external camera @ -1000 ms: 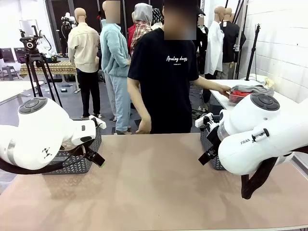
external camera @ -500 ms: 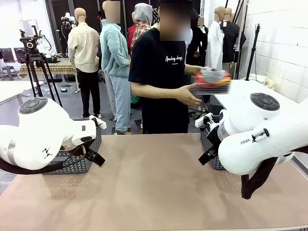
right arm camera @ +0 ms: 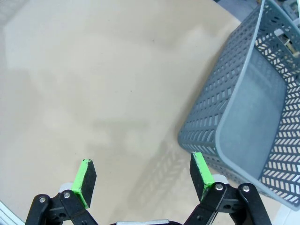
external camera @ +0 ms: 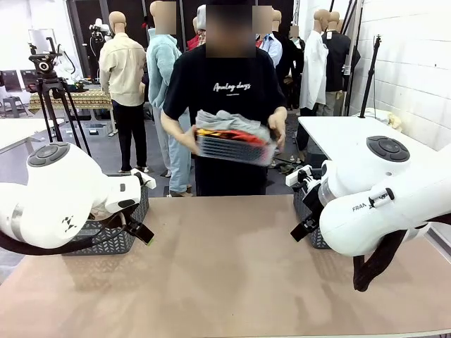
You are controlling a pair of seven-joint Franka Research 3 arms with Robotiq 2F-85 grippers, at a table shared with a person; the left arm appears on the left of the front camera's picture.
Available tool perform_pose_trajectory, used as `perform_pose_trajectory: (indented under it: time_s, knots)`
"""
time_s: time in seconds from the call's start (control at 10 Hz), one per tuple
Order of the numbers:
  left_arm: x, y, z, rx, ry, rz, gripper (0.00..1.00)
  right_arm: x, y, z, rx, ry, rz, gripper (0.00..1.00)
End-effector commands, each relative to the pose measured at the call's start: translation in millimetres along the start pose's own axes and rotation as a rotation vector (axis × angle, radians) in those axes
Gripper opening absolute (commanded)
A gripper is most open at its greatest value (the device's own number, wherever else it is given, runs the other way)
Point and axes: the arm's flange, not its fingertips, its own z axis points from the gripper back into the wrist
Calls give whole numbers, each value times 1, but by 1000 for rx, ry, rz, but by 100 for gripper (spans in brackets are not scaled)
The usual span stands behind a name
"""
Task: Sort the tops and bottoms.
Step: Lift clothes from the center of the table with your left hand.
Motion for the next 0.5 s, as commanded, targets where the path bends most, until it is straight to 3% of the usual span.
perform_pose_trajectory:
  time_s: [0.0, 0.1, 0.2, 0.4]
  knots:
    - [3, -7, 8, 29, -4, -28, 100, 0, 0, 0, 0, 0, 0, 100]
    - [6, -13, 23, 58, -12, -55, 100, -14, 6, 29, -159, 0, -14, 100]
    - [7, -16, 40, 79, -14, -58, 100, -21, 12, 61, -242, -38, -40, 100]
    - [5, -19, 73, 10, -43, -117, 100, -37, 19, 109, -284, -121, -81, 100]
